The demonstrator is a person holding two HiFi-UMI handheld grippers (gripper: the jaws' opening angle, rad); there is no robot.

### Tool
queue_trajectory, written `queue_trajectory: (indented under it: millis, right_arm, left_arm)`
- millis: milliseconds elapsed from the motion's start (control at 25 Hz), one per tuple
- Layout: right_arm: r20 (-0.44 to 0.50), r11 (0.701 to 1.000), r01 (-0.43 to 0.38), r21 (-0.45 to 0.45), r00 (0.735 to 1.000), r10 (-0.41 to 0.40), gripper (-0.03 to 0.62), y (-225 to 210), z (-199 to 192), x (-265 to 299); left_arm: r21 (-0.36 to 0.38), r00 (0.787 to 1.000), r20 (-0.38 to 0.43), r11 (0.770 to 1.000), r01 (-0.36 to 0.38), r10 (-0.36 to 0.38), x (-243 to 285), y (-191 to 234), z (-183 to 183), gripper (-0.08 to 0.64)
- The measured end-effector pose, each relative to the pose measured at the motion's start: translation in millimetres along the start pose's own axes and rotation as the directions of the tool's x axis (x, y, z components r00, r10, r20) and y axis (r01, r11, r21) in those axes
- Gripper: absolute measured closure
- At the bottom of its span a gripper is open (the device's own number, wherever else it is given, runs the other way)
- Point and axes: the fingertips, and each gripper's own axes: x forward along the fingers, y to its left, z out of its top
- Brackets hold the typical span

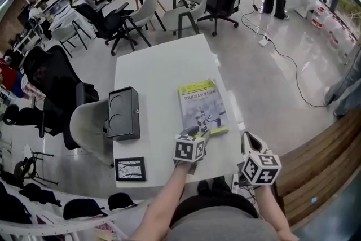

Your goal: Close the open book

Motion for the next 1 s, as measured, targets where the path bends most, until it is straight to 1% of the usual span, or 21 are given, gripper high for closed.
queue_trajectory:
  millis: [200,360,520,680,920,1000]
  right_arm:
    - [-0.001,0.999,-0.032,-0.016,0.999,0.032,0.588,9.5,4.3,6.0]
    - [0.003,0.998,-0.054,-0.032,0.999,0.055,0.588,17.1,8.6,10.5]
    - [-0.001,0.996,-0.074,-0.045,0.997,0.074,0.588,24.4,8.5,13.5]
    - [0.006,0.994,-0.091,-0.056,0.996,0.092,0.588,31.4,12.4,16.8]
    - [0.011,0.992,-0.106,-0.071,0.994,0.107,0.588,39.0,17.2,19.6]
    - [0.013,0.991,-0.111,-0.073,0.994,0.112,0.588,41.1,17.9,19.8]
  left_arm:
    - [-0.014,0.997,0.068,0.999,-0.03,0.031,-16.5,6.6,14.5,0.376]
    - [-0.02,0.99,0.131,0.998,-0.056,0.059,-33.5,12.1,28.9,0.383]
    - [-0.021,0.977,0.19,0.996,-0.091,0.093,-52.8,18.9,38.9,0.412]
    - [-0.034,0.967,0.23,0.994,-0.106,0.111,-68.3,25.6,47.4,0.44]
    - [-0.05,0.943,0.297,0.989,-0.141,0.15,-91.5,36.4,58.3,0.48]
    - [-0.062,0.937,0.313,0.988,-0.144,0.156,-98.0,39.2,59.7,0.483]
